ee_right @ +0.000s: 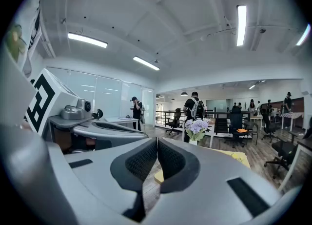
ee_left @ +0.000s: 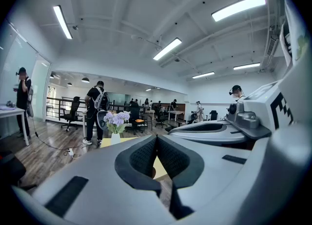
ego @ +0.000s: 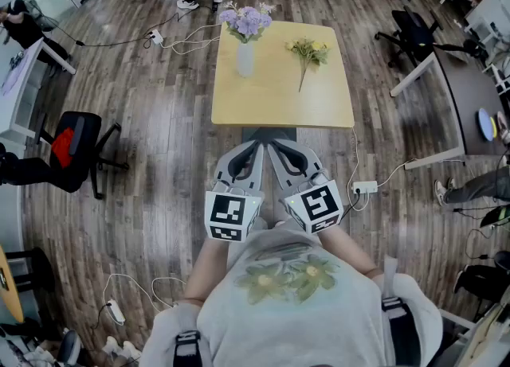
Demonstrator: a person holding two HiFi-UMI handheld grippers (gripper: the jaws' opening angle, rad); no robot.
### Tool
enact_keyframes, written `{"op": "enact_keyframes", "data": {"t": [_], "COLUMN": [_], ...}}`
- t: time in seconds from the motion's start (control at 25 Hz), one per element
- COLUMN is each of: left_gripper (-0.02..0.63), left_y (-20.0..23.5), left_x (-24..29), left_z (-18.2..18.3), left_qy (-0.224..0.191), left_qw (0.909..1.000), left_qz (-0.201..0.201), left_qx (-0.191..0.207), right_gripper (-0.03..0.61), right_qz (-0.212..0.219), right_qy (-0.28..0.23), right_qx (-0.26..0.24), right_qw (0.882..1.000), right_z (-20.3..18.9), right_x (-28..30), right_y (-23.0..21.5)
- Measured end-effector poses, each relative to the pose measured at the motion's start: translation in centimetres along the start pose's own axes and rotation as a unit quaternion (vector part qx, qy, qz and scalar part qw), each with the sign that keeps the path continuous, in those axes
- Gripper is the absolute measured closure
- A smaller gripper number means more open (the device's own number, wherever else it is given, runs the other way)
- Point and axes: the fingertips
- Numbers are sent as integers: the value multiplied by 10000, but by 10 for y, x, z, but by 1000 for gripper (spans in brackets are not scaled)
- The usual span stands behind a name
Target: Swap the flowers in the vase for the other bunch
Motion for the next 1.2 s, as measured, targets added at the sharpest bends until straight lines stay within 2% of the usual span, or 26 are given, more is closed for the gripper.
{"op": "enact_keyframes", "data": {"t": [0.24,0.4,0.64,0.92,1.2], "left_gripper": [598,598,598,598,598], "left_y": [38,57,88,122,150], "left_x": [3,13,40,105,193], "left_z": [-7,-10,-4,22,57], "left_qy": [120,232,298,250,200], "left_qw": [9999,9995,9992,9994,9991], "left_qz": [-66,-107,-61,110,309], "left_qx": [-89,-198,-258,-208,-218], "right_gripper": [537,535,535,535,535], "right_qz": [-173,-137,-45,56,108], "right_qy": [29,172,249,111,-56], "right_qx": [212,28,205,238,262], "right_qw": [9996,9998,9995,9996,9996], "right_z": [-7,-14,-24,-26,-25], "right_x": [28,45,83,141,203], "right_y": [8,10,-6,-66,-155]}}
Point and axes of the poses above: the fingertips, and each gripper's own axes: x forward along the fingers, y to its left, z out of its top, and after that the axes turned 15 degrees about -x, right-handed
